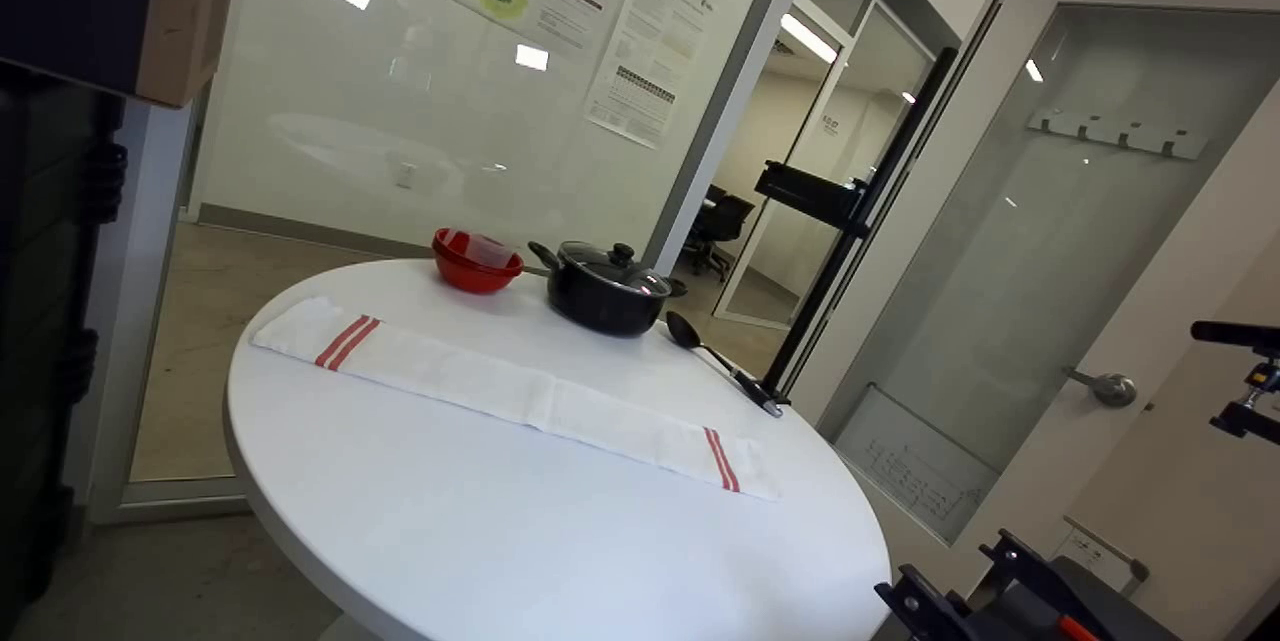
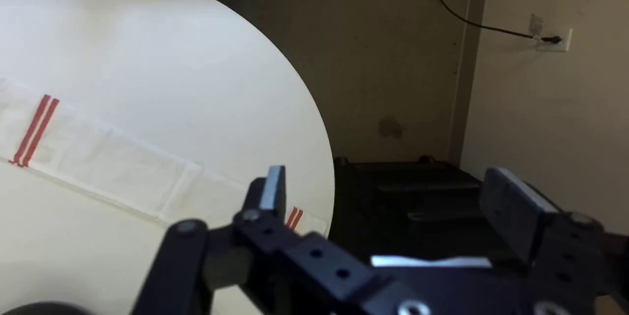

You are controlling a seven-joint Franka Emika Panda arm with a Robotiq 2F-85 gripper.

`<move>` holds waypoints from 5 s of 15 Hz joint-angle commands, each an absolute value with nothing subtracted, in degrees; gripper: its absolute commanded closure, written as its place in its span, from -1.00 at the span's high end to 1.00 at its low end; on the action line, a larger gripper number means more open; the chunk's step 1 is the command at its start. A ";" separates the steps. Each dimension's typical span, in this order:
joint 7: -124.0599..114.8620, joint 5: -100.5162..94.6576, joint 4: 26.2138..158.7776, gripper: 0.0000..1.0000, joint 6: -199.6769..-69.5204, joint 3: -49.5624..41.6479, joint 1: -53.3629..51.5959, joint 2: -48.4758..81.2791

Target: Fold the white towel

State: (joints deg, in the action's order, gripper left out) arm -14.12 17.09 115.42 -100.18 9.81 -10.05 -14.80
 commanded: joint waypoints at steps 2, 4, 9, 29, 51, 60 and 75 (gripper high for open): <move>-12.92 16.18 117.93 1.00 -105.97 9.03 -8.13 -14.91; -12.96 15.61 119.63 1.00 -107.48 8.05 -6.80 -13.89; -16.29 14.05 124.03 1.00 -110.50 4.35 -1.94 -9.35; -20.38 -5.83 129.22 1.00 -119.33 0.56 0.52 -2.16; -31.31 -9.53 120.10 1.00 -131.39 -12.37 4.37 32.39; -35.34 -7.17 117.64 1.00 -132.38 -12.44 2.06 37.73; -19.31 -11.58 115.09 1.00 -147.57 -14.47 3.63 48.50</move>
